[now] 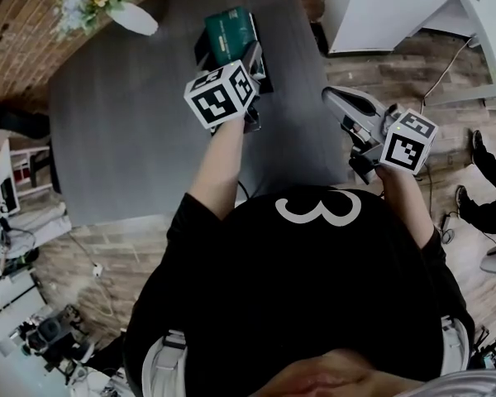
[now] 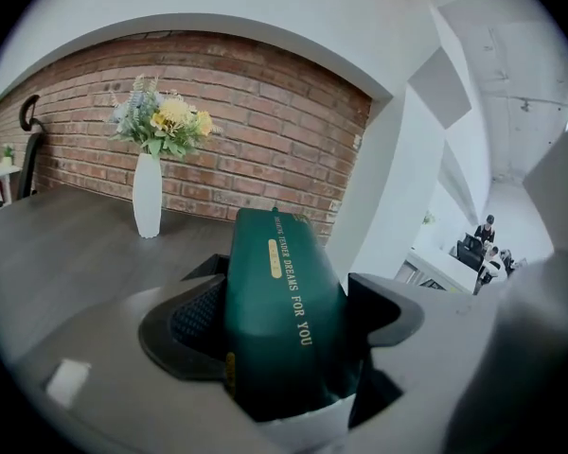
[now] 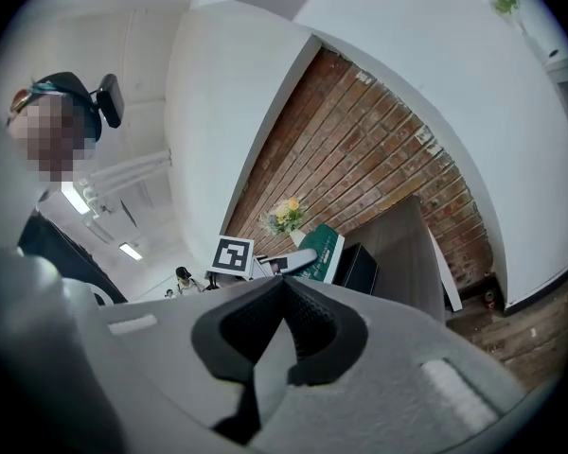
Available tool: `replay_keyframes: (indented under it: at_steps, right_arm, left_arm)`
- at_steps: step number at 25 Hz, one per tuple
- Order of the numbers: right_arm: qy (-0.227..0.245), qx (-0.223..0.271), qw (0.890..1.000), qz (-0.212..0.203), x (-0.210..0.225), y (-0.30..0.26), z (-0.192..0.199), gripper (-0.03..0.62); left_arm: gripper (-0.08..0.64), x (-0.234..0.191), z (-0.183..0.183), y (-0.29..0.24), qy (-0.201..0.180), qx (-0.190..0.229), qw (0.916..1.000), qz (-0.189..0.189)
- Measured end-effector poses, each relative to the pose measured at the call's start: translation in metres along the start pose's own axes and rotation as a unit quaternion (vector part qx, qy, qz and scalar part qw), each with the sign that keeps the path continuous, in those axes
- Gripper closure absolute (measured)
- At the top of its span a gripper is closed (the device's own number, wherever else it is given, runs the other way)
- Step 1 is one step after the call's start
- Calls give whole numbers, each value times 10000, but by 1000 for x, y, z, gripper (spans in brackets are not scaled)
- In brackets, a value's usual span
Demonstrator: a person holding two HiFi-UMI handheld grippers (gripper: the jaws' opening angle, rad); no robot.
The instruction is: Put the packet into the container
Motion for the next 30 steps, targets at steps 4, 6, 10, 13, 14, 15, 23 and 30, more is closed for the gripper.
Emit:
replay_keyframes:
  at_steps: [4,6,10,13,14,15,23,30]
  right_arm:
    - [-33,8,10000,22,3,0,1,591]
    - [-43,28,10000,46,5,1,2,591]
    - [-72,44,9999,100,10,2,2,591]
    - [-67,43,9999,92,10,3,2,591]
    - [-67,41,9999,90,10,2,2,591]
    - [-73,40,9999,84,10,2,2,591]
    - [-133,25,9999,62,12,2,4,591]
    - [-168,58,9998,75,13,3,4,591]
  left_arm:
    - [138,0,11,-10,-75,-120,9999,-69]
    - [138,-2,17,-13,-93,-188,9997,-95]
    - [138,-2,29,-20,-130,-454,9987,-176]
    - [138,1,32,-23,-239,-599,9976,-235]
    - [138,2,34,-24,-282,-653,9972,-250]
    - [138,3,35,-25,-338,-698,9966,-264]
    - [138,5,37,-32,-357,-887,9949,-313]
    - [133,5,38,-33,-435,-926,9942,-327]
Point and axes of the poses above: the fingertips, and each gripper's own axes: y backward along the fingers, x to its right, z out of its underside, the point moved 7 cm from there along y, backward along the fingers, and after that the axes turned 15 degrees about -y, right-handed, at the moved point
